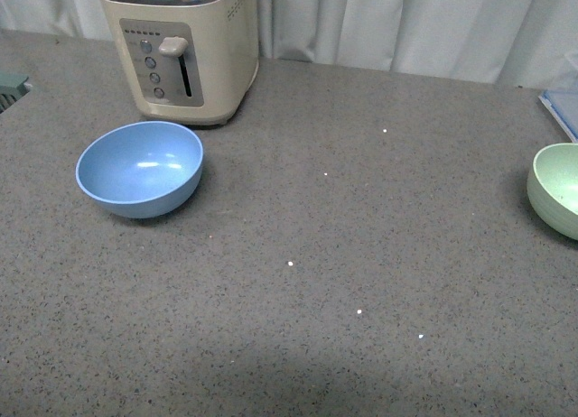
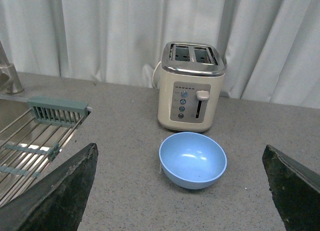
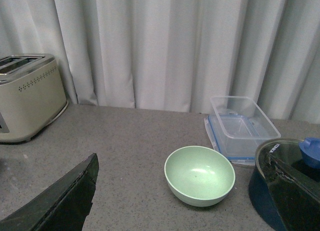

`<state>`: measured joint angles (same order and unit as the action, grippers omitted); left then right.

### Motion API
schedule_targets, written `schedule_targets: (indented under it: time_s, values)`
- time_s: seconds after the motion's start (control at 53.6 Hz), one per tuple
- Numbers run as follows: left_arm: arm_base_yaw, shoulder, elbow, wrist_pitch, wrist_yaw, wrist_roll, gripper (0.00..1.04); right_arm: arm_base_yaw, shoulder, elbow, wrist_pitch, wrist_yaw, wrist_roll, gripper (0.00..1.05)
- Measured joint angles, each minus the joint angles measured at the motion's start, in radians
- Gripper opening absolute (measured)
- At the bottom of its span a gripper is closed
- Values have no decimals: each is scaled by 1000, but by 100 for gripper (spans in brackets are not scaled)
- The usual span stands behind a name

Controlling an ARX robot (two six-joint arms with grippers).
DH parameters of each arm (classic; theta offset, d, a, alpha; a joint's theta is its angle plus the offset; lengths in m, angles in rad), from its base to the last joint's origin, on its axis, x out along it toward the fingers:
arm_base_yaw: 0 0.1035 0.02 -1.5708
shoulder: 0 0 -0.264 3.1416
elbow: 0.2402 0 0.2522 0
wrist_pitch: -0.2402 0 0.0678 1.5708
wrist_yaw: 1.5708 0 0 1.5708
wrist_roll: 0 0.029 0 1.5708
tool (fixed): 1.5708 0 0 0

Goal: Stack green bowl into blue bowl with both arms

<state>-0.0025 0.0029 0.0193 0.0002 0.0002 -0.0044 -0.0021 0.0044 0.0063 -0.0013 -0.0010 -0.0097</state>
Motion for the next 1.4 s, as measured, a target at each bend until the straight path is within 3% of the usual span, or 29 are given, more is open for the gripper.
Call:
schedule_targets:
  time_s: [0.877,0.914,0.951,1.045,1.25,1.399]
  values:
    - [0,0,0,0,0,0,98,0,0,0,0,0,0,96]
    - [15,17,9,-32,50,-10,98,0,0,0,0,0,0,96]
    - [38,92,28,-65,128,-37,98,0,0,0,0,0,0,96]
    - [18,312,47,45,65,-105,98,0,0,0,0,0,0,96]
    - [-214,906,202,376,-92,-274,98,0,0,0,0,0,0,96]
    - [-285,1327,379,488,-126,-392,98,0,0,0,0,0,0,96]
